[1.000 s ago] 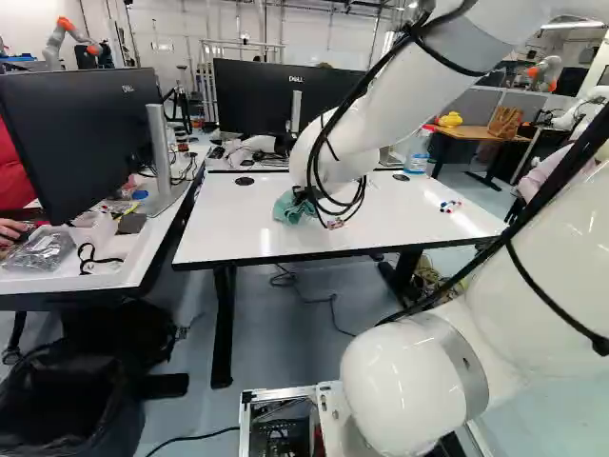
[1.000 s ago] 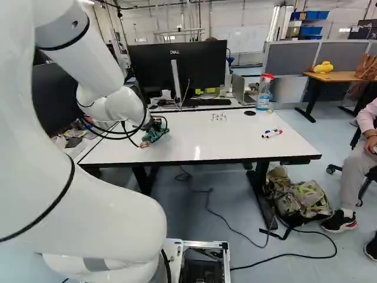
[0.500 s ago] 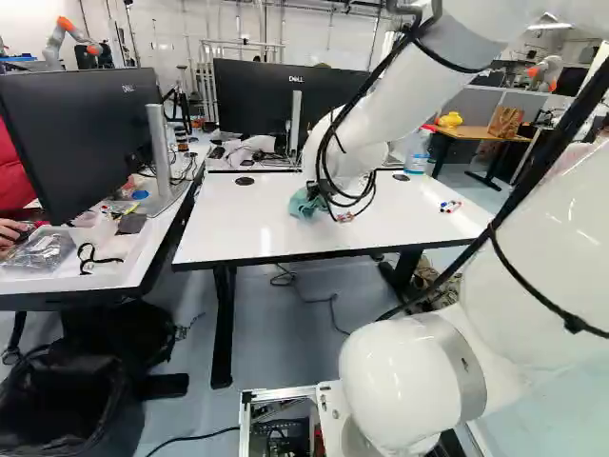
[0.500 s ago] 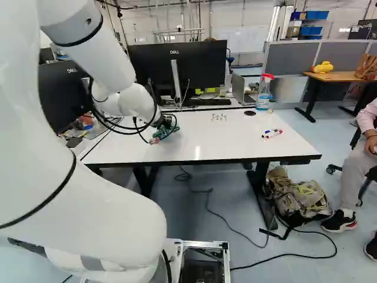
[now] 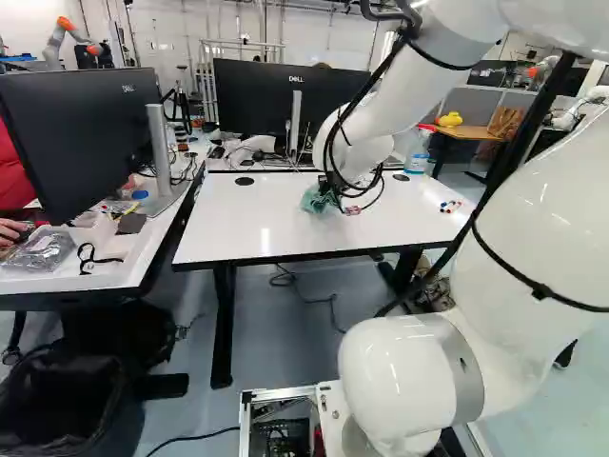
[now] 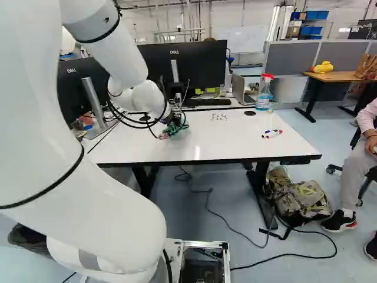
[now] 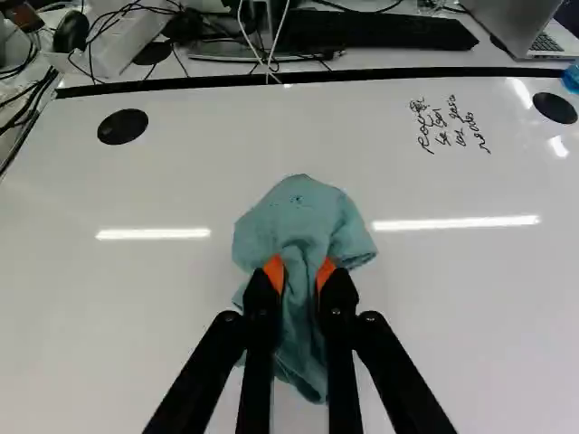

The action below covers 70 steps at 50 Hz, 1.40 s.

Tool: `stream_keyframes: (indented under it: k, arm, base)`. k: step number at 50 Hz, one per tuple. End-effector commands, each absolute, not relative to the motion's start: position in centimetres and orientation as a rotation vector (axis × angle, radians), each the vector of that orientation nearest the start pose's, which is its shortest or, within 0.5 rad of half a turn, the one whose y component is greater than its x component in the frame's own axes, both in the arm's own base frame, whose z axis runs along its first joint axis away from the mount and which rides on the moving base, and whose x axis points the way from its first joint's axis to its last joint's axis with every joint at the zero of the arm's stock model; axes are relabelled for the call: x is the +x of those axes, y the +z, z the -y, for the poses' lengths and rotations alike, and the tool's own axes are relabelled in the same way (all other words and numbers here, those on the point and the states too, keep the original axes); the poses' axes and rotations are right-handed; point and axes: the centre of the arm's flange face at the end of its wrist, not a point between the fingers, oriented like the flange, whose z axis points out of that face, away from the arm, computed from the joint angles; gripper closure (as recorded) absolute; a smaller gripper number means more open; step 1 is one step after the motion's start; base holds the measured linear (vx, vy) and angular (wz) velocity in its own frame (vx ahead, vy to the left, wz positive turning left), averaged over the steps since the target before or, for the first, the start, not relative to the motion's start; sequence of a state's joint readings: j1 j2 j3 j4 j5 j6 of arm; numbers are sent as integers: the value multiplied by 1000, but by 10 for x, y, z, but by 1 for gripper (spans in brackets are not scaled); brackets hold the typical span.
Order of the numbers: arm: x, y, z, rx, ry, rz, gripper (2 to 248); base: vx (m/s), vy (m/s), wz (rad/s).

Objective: Clean the table with the green towel

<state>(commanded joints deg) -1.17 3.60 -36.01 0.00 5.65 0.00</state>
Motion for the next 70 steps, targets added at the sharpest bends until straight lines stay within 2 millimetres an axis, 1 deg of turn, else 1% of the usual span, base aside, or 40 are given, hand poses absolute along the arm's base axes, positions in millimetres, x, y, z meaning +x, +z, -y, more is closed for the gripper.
stream_keyframes:
  k: [70]
  arm:
    - [521,457,116,-2954,-1258,-326,192]
  base:
    - [0,0,0]
